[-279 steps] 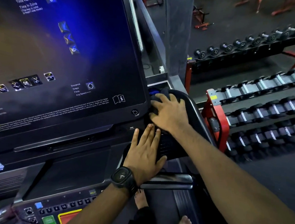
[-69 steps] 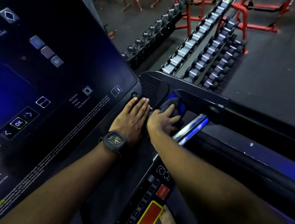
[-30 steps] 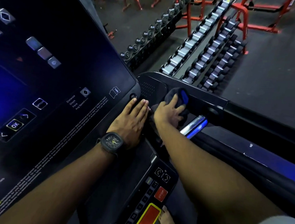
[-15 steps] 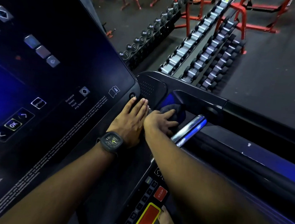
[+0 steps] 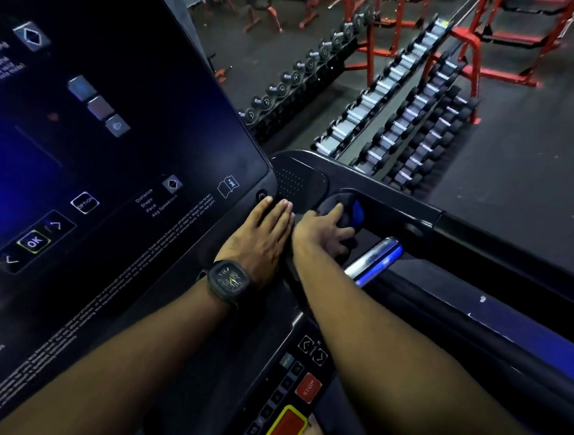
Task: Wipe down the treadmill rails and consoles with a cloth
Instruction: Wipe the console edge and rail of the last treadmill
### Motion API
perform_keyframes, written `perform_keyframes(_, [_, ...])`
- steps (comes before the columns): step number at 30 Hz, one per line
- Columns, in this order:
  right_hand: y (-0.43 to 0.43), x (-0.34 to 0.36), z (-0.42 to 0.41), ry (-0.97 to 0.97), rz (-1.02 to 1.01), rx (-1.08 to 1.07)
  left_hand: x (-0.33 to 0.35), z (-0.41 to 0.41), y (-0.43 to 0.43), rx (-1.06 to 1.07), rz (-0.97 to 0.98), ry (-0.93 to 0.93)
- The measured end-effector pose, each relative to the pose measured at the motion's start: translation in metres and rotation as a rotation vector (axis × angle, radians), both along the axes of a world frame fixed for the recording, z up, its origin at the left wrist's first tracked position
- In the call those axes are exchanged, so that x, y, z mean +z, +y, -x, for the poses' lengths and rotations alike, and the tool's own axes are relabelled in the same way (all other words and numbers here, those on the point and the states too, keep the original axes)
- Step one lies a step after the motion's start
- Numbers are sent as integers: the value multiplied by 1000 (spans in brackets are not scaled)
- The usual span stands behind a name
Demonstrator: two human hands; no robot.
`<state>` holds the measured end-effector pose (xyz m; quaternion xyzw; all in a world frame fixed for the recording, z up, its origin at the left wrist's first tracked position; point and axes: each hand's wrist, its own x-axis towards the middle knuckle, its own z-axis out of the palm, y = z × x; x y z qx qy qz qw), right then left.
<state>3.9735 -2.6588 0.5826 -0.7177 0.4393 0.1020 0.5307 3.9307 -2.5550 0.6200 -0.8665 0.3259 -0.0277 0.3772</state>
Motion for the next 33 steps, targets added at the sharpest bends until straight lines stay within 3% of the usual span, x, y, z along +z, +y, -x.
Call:
perform_keyframes(5, [-1, 2, 8, -28, 37, 97, 2, -4, -9, 20, -29, 6])
perform_keyframes(10, [-6, 4, 9, 9, -68, -87, 6, -4, -11, 47, -12, 34])
perform_keyframes(13, [-5, 3, 10, 31, -48, -10, 5, -3, -6, 41, 1, 33])
perform_keyframes(18, [-15, -5, 15, -153, 347, 426, 2, -4, -7, 31, -8, 31])
perform_keyframes(22, [-38, -10, 12, -241, 929, 848, -8, -11, -15, 54, 45, 41])
perform_keyframes(26, [-76, -11, 8, -317, 1304, 1097, -15, -16, -28, 108, 27, 51])
perform_keyframes(28, [-97, -13, 5, -334, 1439, 1224, -18, -18, -29, 104, 40, 37])
perform_keyframes(33, [-126, -12, 2, -336, 1557, 1384, -24, -26, -31, 65, 94, 35])
